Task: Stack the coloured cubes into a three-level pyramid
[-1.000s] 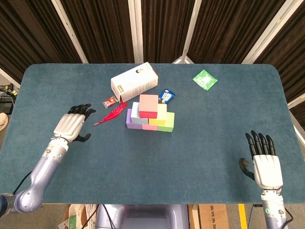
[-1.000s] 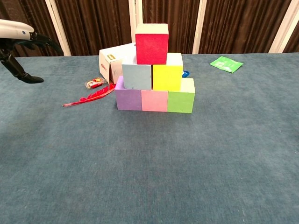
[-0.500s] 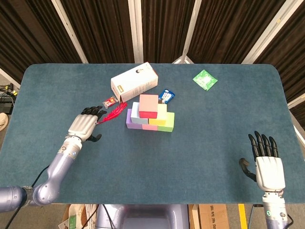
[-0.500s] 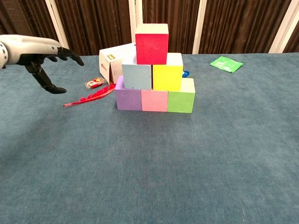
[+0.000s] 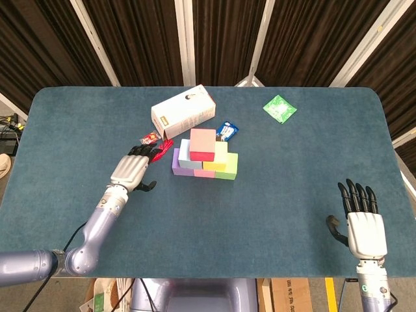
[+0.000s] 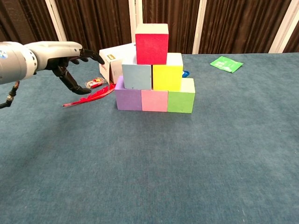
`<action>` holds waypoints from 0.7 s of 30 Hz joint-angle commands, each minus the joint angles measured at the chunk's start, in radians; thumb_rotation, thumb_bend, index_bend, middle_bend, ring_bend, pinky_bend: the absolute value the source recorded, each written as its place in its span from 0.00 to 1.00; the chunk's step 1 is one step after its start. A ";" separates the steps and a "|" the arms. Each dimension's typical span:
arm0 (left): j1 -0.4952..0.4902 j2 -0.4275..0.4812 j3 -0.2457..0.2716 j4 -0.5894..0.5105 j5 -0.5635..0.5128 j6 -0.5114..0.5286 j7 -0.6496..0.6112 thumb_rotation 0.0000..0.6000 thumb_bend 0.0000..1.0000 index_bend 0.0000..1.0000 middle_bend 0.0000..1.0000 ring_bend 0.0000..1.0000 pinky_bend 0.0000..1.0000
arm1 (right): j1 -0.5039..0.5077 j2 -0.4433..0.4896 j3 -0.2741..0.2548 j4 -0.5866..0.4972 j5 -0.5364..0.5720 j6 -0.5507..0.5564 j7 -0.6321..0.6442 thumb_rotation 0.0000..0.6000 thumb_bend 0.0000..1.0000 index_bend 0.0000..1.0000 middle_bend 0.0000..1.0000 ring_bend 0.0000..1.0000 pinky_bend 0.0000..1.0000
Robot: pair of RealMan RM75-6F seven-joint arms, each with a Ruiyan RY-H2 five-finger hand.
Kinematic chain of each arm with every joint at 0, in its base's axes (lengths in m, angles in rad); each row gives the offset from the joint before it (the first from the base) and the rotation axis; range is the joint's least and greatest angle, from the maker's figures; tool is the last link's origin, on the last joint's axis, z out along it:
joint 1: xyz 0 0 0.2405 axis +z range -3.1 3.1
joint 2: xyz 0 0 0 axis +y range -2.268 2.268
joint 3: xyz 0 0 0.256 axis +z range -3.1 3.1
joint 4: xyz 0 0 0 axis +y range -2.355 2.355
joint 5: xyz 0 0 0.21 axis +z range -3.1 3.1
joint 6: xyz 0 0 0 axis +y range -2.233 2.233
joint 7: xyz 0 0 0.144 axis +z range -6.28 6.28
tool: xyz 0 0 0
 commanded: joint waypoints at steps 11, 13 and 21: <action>-0.028 -0.072 0.001 0.036 -0.008 0.030 0.030 1.00 0.41 0.13 0.00 0.00 0.00 | -0.022 0.004 0.038 -0.008 0.005 -0.030 0.009 1.00 0.26 0.00 0.02 0.00 0.00; -0.030 -0.077 0.001 0.037 -0.009 0.036 0.036 1.00 0.41 0.13 0.00 0.00 0.00 | -0.026 0.005 0.042 -0.009 0.004 -0.031 0.009 1.00 0.26 0.00 0.02 0.00 0.00; -0.039 -0.097 0.006 0.045 -0.029 0.046 0.063 1.00 0.41 0.13 0.00 0.00 0.00 | -0.035 0.005 0.057 -0.011 0.003 -0.042 0.009 1.00 0.26 0.00 0.02 0.00 0.00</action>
